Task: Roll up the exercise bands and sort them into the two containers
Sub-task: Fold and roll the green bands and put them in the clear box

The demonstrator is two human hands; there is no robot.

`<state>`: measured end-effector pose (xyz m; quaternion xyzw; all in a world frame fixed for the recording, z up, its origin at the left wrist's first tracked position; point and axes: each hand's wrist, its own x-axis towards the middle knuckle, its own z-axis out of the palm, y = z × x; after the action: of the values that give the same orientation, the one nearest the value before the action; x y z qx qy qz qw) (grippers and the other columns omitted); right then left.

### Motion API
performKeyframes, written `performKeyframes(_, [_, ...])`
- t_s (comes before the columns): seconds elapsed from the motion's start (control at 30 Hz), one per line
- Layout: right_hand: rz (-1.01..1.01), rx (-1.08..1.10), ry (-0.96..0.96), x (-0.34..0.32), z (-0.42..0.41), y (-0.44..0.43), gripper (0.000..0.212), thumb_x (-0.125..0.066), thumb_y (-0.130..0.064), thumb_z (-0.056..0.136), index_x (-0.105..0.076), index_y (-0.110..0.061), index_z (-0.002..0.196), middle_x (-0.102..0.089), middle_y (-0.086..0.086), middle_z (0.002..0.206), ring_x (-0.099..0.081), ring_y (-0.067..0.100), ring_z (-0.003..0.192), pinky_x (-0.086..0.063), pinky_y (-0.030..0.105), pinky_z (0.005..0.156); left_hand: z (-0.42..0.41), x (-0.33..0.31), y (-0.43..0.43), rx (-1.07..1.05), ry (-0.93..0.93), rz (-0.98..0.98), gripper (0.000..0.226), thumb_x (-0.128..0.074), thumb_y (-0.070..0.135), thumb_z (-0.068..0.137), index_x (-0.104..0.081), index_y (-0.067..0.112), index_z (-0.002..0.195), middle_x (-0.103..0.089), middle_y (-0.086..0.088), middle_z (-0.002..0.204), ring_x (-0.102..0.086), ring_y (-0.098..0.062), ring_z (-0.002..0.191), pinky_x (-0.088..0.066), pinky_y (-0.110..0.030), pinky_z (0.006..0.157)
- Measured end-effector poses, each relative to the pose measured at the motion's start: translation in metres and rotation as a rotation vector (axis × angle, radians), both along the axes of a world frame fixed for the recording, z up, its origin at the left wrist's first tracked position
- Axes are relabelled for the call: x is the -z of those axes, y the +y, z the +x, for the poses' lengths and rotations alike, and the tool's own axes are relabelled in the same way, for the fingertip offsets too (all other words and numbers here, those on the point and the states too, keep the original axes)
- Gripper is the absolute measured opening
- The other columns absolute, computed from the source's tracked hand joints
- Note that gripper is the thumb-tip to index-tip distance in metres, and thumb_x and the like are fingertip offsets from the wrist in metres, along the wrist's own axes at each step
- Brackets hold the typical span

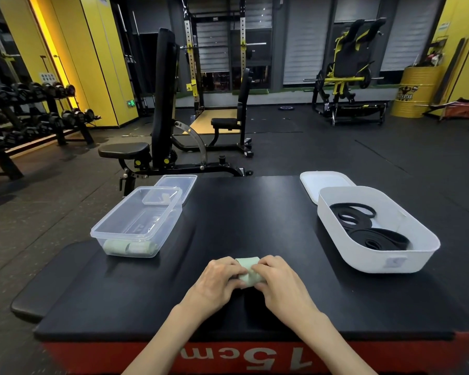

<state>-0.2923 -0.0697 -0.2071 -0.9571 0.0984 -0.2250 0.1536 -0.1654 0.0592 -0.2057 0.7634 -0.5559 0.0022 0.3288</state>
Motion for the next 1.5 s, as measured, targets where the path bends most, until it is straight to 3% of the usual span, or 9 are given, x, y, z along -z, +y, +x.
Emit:
performKeyframes(0.13, [0.019, 0.008, 0.014, 0.000, 0.004, 0.000, 0.019, -0.060, -0.008, 0.084, -0.070, -0.017, 0.098, -0.061, -0.005, 0.099, -0.050, 0.014, 0.090, -0.042, 0.021, 0.073, -0.001, 0.002, 0.000, -0.012, -0.050, 0.007, 0.023, -0.058, 0.019, 0.083, -0.072, 0.011, 0.099, -0.066, -0.002, 0.094, -0.062, -0.015, 0.078, -0.035, -0.003, 0.075])
performKeyframes(0.3, [0.026, 0.033, 0.090, -0.003, 0.012, -0.003, 0.019, -0.055, -0.008, 0.085, -0.068, -0.019, 0.092, -0.058, -0.004, 0.093, -0.043, 0.013, 0.083, -0.041, 0.022, 0.073, -0.003, 0.001, 0.000, -0.010, -0.120, -0.028, 0.023, -0.063, 0.027, 0.083, -0.068, 0.015, 0.102, -0.060, 0.005, 0.100, -0.060, -0.012, 0.085, -0.049, -0.023, 0.079])
performKeyframes(0.47, [0.033, 0.051, 0.119, -0.002, 0.015, -0.005, 0.015, -0.055, -0.009, 0.085, -0.064, -0.020, 0.085, -0.054, -0.007, 0.084, -0.038, 0.012, 0.076, -0.034, 0.022, 0.065, -0.001, -0.001, -0.006, -0.018, -0.133, 0.007, 0.018, -0.069, 0.014, 0.079, -0.068, 0.012, 0.097, -0.062, 0.000, 0.096, -0.059, -0.016, 0.084, -0.049, -0.029, 0.078])
performKeyframes(0.67, [0.025, 0.060, 0.094, 0.000, 0.015, -0.005, 0.011, -0.053, -0.009, 0.087, -0.061, -0.016, 0.089, -0.055, -0.006, 0.088, -0.046, 0.013, 0.083, -0.035, 0.020, 0.065, 0.002, 0.001, -0.007, -0.001, -0.131, 0.017, 0.013, -0.061, 0.018, 0.085, -0.068, 0.013, 0.094, -0.062, 0.001, 0.091, -0.058, -0.014, 0.077, -0.038, -0.014, 0.072])
performKeyframes(0.8, [0.030, 0.026, 0.000, -0.001, 0.011, -0.003, 0.018, -0.059, -0.008, 0.086, -0.066, -0.014, 0.101, -0.058, -0.007, 0.105, -0.049, 0.010, 0.099, -0.036, 0.014, 0.072, 0.005, 0.002, -0.008, -0.016, -0.119, 0.027, 0.018, -0.055, 0.016, 0.086, -0.067, 0.012, 0.099, -0.062, 0.001, 0.095, -0.059, -0.016, 0.081, -0.043, -0.018, 0.075])
performKeyframes(0.93, [0.038, 0.038, 0.015, -0.001, 0.014, -0.004, 0.021, -0.059, -0.006, 0.083, -0.068, -0.017, 0.099, -0.060, -0.007, 0.098, -0.051, 0.011, 0.092, -0.038, 0.016, 0.071, 0.003, 0.002, -0.006, -0.026, -0.121, 0.046, 0.025, -0.049, 0.022, 0.087, -0.066, 0.011, 0.103, -0.062, -0.001, 0.099, -0.059, -0.018, 0.085, -0.045, -0.023, 0.078])
performKeyframes(1.1, [0.010, 0.032, 0.034, -0.002, 0.019, -0.005, 0.023, -0.054, -0.002, 0.085, -0.066, -0.016, 0.098, -0.061, -0.005, 0.099, -0.048, 0.012, 0.088, -0.034, 0.017, 0.069, 0.004, 0.005, -0.007, -0.057, -0.120, 0.079, 0.033, -0.067, 0.020, 0.084, -0.059, 0.013, 0.115, -0.057, 0.002, 0.110, -0.055, -0.015, 0.098, -0.041, -0.022, 0.088])
performKeyframes(1.23, [0.004, 0.009, 0.077, -0.004, 0.018, -0.005, 0.036, -0.049, 0.006, 0.082, -0.065, -0.018, 0.103, -0.058, -0.004, 0.101, -0.046, 0.015, 0.091, -0.041, 0.023, 0.073, 0.006, 0.004, -0.008, -0.052, -0.114, 0.102, 0.029, -0.064, 0.019, 0.085, -0.061, 0.011, 0.113, -0.060, -0.003, 0.102, -0.055, -0.019, 0.094, -0.041, -0.025, 0.086])
performKeyframes(1.5, [-0.007, -0.009, 0.120, -0.005, 0.008, -0.002, 0.034, -0.049, 0.003, 0.085, -0.064, -0.020, 0.106, -0.054, -0.004, 0.103, -0.045, 0.014, 0.095, -0.044, 0.023, 0.076, 0.004, 0.005, -0.004, -0.044, -0.062, 0.112, 0.032, -0.061, 0.026, 0.082, -0.065, 0.014, 0.112, -0.063, -0.002, 0.097, -0.056, -0.017, 0.087, -0.038, -0.019, 0.081])
